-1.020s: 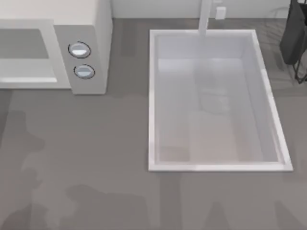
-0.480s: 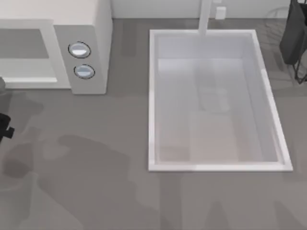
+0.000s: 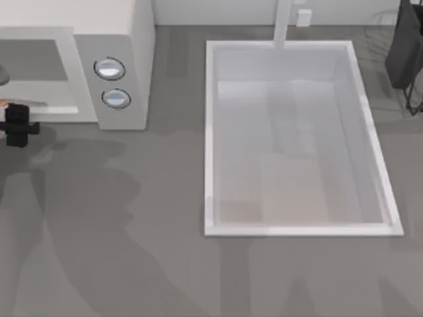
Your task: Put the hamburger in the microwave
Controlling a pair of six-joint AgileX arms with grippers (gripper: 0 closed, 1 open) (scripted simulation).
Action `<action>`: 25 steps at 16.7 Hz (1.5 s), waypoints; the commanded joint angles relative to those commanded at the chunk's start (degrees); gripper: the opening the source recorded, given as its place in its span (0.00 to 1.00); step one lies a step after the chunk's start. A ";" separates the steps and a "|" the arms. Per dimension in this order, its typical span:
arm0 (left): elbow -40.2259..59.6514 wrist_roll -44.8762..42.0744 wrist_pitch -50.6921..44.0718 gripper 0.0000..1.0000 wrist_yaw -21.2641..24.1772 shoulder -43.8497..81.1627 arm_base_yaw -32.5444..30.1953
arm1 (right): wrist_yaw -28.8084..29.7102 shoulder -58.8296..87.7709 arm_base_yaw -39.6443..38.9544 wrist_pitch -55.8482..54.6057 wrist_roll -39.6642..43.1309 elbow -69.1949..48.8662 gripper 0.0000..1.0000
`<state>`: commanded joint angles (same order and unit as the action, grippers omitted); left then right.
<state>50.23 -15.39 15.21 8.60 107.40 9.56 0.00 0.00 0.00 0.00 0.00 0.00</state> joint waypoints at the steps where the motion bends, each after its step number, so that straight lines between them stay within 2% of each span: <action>1: -0.34 1.59 5.85 0.00 0.48 1.98 0.09 | 0.00 0.00 0.00 0.00 0.00 0.00 1.00; 5: -1.47 7.05 24.62 0.00 2.11 8.49 0.44 | 0.00 0.00 0.00 0.00 0.00 0.00 1.00; 9: -1.60 10.15 34.08 0.00 3.06 11.83 0.68 | 0.00 0.00 0.00 0.00 0.00 0.00 1.00; 18: 0.33 10.54 35.17 0.00 2.28 12.93 0.29 | 0.00 0.00 0.00 0.00 0.00 0.00 1.00; 21: 6.43 11.08 34.37 0.00 0.36 15.43 -0.33 | 0.00 0.00 0.00 0.00 0.00 0.00 1.00; 25: 19.37 11.98 30.43 0.00 -1.55 21.15 -1.66 | 0.00 0.00 0.00 0.00 0.00 0.00 1.00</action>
<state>69.60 -3.41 45.64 7.05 128.55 7.90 0.00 0.00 0.00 0.00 0.00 0.00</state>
